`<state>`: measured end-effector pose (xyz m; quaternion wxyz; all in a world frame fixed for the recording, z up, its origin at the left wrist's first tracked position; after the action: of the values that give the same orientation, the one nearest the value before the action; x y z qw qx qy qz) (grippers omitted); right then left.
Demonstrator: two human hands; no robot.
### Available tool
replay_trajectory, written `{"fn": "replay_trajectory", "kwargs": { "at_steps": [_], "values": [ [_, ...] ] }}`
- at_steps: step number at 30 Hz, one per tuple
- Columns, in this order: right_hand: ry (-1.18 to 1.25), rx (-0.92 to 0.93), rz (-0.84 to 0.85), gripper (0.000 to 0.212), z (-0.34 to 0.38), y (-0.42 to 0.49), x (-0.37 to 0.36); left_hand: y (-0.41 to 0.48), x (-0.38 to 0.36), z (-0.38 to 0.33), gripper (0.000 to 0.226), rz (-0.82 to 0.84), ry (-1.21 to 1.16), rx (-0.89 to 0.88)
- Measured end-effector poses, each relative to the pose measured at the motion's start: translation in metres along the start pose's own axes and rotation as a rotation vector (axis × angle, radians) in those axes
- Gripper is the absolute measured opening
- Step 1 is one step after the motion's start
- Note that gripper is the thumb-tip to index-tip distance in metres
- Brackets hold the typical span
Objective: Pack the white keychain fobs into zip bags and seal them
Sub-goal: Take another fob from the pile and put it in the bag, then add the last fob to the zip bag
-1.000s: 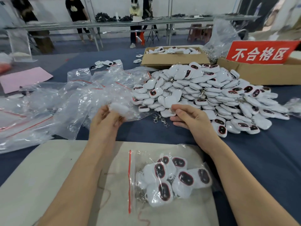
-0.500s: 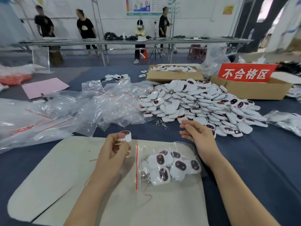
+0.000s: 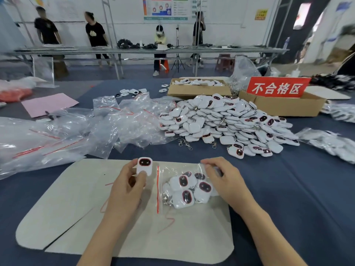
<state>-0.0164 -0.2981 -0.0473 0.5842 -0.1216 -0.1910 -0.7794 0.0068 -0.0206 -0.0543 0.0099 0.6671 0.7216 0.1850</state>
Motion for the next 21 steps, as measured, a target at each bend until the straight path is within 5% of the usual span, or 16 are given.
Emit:
{"fn": "replay_trajectory", "kwargs": {
  "at_steps": [6, 10, 14, 17, 21],
  "values": [
    [0.021, 0.005, -0.044, 0.027, -0.003, 0.001, 0.004, -0.009, -0.005, -0.009, 0.035, 0.094, 0.228, -0.099],
    [0.121, 0.032, -0.158, 0.037, -0.001, 0.002, 0.015, -0.017, 0.003, -0.006, 0.020, 0.068, 0.237, -0.040],
    [0.138, 0.077, -0.228, 0.041, 0.011, 0.006, 0.020, -0.013, 0.006, -0.009, 0.020, 0.212, 0.254, 0.009],
    [0.106, 0.057, -0.097, 0.043, 0.029, 0.021, 0.010, -0.007, 0.005, -0.008, 0.023, 0.249, 0.171, 0.078],
    [-0.149, 0.061, 0.298, 0.021, 0.063, 0.050, -0.029, 0.000, 0.003, -0.006, 0.018, 0.207, 0.203, 0.120]
  ]
}}
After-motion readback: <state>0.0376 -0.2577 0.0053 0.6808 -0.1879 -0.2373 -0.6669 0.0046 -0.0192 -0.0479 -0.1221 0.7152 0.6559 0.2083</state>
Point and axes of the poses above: each hand's wrist, its own y-axis towards the middle knuckle, its own x-axis out of the back of the hand, z = x × y, the point moved 6 cm from there along y, towards the middle knuckle, and after that the axes turned 7 degrees about -x, right-handed, at the moved point
